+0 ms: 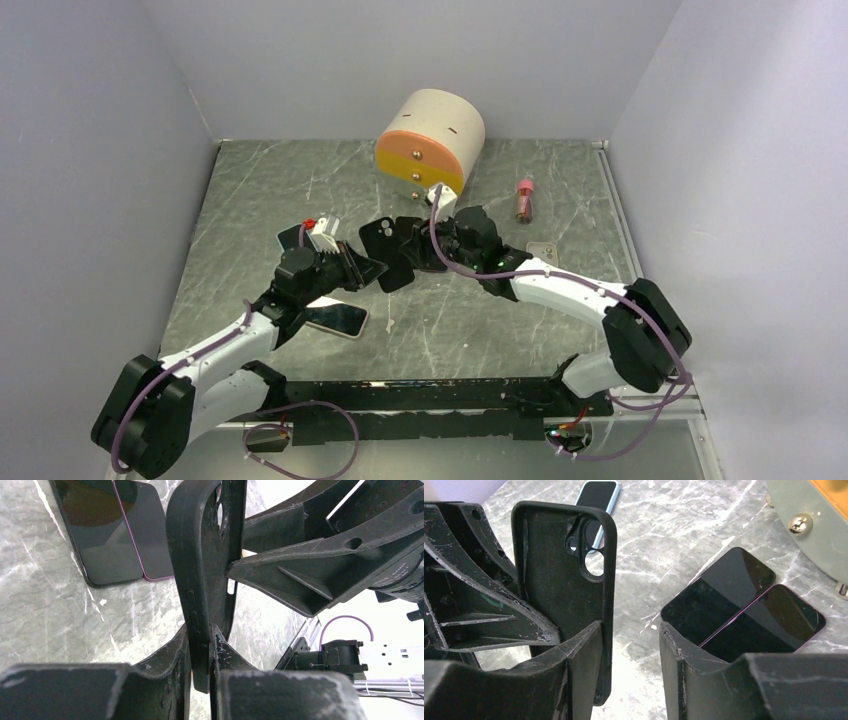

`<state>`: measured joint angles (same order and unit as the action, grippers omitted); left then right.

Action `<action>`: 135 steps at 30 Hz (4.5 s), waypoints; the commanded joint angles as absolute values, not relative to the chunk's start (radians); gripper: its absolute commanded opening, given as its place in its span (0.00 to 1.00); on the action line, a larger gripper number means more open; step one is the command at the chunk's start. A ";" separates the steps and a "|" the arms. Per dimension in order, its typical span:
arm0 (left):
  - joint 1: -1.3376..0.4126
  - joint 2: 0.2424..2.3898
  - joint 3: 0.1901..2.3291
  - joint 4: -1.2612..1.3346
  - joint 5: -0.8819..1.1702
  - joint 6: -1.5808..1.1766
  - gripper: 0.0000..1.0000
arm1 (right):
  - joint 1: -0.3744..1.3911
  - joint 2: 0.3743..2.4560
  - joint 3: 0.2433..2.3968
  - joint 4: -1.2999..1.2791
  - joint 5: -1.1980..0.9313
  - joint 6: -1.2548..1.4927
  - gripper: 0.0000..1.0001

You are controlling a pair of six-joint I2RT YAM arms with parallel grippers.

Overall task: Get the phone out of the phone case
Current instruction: Place the phone case at the center of the board, then pick up the phone at the center of the board.

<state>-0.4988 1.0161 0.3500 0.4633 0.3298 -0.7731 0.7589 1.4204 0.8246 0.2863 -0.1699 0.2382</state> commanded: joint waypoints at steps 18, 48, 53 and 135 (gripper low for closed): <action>-0.495 1.019 0.398 0.539 0.408 -0.769 0.06 | 0.785 1.451 0.922 0.177 -0.158 0.171 0.00; -0.495 0.765 0.435 0.064 -0.080 -0.638 0.82 | 0.262 1.389 0.877 -0.461 -0.024 0.243 0.00; -0.495 0.743 0.437 0.015 -0.150 -0.655 0.92 | 0.194 1.488 0.912 -0.450 -0.046 0.226 0.00; -0.430 1.316 0.897 -1.063 -0.244 -1.556 0.94 | 0.703 1.257 0.554 0.212 0.055 0.048 0.96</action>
